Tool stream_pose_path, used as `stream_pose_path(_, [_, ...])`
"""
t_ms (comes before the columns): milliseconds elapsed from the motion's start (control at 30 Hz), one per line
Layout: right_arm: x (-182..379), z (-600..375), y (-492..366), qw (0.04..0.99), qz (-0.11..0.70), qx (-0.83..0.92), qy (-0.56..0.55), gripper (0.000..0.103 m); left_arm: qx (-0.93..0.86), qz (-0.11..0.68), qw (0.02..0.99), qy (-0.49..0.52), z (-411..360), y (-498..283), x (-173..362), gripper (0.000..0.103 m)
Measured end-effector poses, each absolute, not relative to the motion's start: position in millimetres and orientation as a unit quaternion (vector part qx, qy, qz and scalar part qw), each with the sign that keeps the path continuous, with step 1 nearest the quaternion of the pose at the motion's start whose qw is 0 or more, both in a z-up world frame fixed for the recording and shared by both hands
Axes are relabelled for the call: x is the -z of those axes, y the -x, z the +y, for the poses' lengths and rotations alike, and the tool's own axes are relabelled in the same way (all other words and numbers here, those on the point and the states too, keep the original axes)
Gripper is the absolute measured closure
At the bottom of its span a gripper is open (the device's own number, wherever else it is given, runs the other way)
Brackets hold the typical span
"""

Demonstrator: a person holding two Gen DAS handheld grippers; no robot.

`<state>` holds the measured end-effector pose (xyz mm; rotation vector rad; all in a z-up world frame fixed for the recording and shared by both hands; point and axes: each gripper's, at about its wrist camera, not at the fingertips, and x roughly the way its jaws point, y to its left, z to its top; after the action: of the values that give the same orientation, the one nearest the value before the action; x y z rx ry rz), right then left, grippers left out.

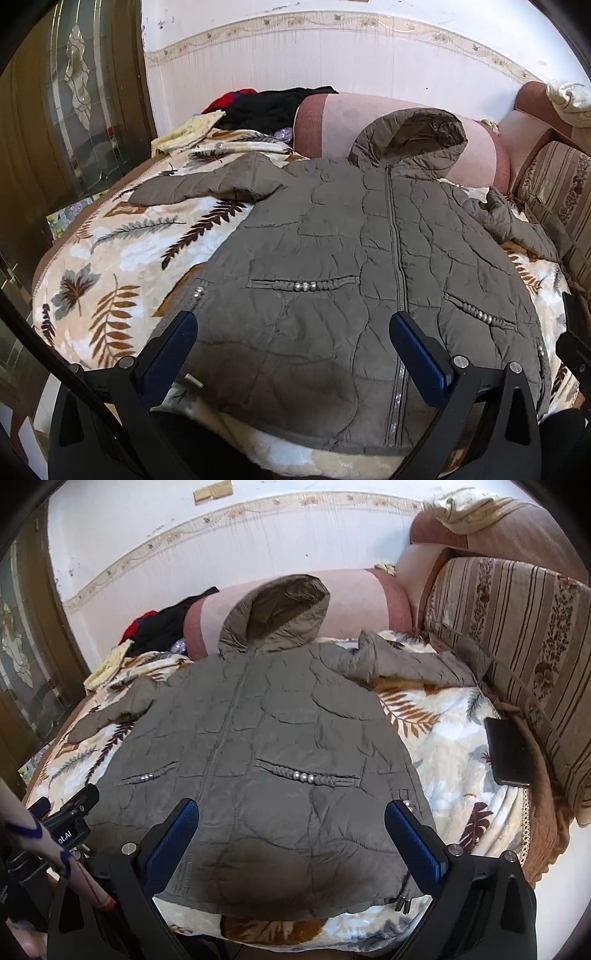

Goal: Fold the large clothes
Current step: 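Move the right tool to the sleeve cuff by the sofa and grasp it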

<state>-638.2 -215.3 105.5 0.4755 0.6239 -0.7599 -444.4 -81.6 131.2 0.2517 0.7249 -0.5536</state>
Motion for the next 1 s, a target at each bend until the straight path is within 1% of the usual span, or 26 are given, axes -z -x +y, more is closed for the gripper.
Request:
stream_pose_path(333, [-93, -239, 624, 0.839, 0.319, 0.374, -0.234, 0.001, 0.285, 0.357, 0.882, -0.118, -128, 419, -124, 0.0])
stream_pose_path(467, [-88, -252, 618, 0.833, 0.325, 0.372, -0.251, 0.001, 0.299, 0.372, 0.874, -0.09, -165, 386, -136, 0.0])
stream_pose_path(533, [-87, -265, 616, 0.827, 0.323, 0.376, -0.266, 0.001, 0.288, 0.354, 0.886, -0.083, -189, 368, -140, 0.0])
stream_pose_path(600, [-87, -275, 616, 0.823, 0.32, 0.375, -0.28, 0.001, 0.282, 0.338, 0.894, -0.083, -210, 354, -132, 0.0])
stream_pose_path(667, [-88, -293, 619, 0.819, 0.315, 0.382, -0.29, 0.001, 0.285, 0.315, 0.901, -0.087, -223, 345, -109, 0.0])
stream_pose_path(700, [-89, -305, 622, 0.816, 0.313, 0.382, -0.301, 0.001, 0.275, 0.315, 0.902, -0.105, -228, 341, -99, 0.0])
stream_pose_path(767, [-91, -326, 631, 0.808, 0.301, 0.391, -0.321, 0.001, 0.267, 0.359, 0.883, -0.145, -244, 327, -79, 0.0])
stream_pose_path(833, [-91, -360, 644, 0.791, 0.295, 0.411, -0.343, 0.001, 0.284, 0.377, 0.871, -0.138, -249, 316, -76, 0.0])
stream_pose_path(933, [-95, -413, 668, 0.767, 0.274, 0.451, -0.365, 0.003, 0.266, 0.363, 0.881, -0.148, -251, 310, -77, 0.0])
stream_pose_path(1000, [-94, -443, 679, 0.755, 0.273, 0.465, -0.373, 0.01, 0.268, 0.371, 0.878, -0.143, -251, 306, -76, 0.0])
